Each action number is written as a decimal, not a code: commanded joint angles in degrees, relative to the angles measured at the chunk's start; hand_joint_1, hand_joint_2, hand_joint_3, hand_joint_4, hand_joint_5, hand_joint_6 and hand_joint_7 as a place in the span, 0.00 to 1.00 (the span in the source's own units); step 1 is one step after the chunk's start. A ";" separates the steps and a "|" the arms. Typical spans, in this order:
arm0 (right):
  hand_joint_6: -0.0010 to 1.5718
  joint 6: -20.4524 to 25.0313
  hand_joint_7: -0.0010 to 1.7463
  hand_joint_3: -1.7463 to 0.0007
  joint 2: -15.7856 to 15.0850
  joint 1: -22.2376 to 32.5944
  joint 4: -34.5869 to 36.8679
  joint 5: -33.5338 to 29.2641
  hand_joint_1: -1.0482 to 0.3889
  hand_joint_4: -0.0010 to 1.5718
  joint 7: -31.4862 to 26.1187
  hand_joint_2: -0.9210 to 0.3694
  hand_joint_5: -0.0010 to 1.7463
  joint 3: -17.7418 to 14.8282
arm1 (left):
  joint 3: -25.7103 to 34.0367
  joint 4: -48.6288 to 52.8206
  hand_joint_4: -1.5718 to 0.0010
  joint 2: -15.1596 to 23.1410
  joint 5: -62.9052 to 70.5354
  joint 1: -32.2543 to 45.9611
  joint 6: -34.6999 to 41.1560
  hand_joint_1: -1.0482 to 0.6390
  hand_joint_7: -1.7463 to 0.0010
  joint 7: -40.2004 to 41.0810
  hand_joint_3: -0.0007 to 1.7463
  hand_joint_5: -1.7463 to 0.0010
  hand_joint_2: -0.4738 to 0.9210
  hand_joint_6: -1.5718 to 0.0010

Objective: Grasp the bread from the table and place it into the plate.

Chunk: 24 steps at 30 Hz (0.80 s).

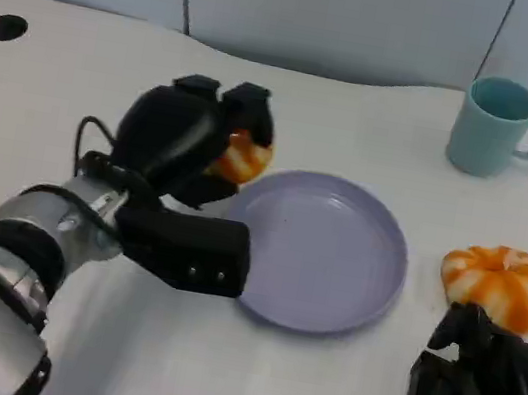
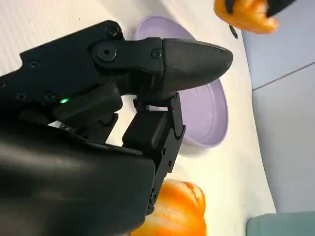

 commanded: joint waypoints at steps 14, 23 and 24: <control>0.70 1.25 0.77 0.71 -0.05 3.17 -1.28 -0.77 0.43 0.75 -0.95 0.00 0.83 0.80 | -6.07 0.44 0.35 -4.99 3.52 -3.84 -4.43 0.47 0.00 -4.75 0.74 0.00 0.65 0.47; 0.69 1.13 0.79 0.71 0.11 3.48 -1.46 -0.32 0.42 0.74 -0.05 0.00 0.84 0.65 | -4.04 1.07 0.36 -5.88 0.41 -3.83 -1.30 0.45 0.00 -19.50 0.80 0.00 0.65 0.49; 0.68 1.24 0.79 0.71 0.17 3.53 -1.56 -0.29 0.42 0.74 -0.12 0.00 0.84 0.63 | -4.04 1.03 0.37 -5.89 0.47 -3.76 -1.19 0.45 0.00 -20.29 0.80 0.00 0.66 0.50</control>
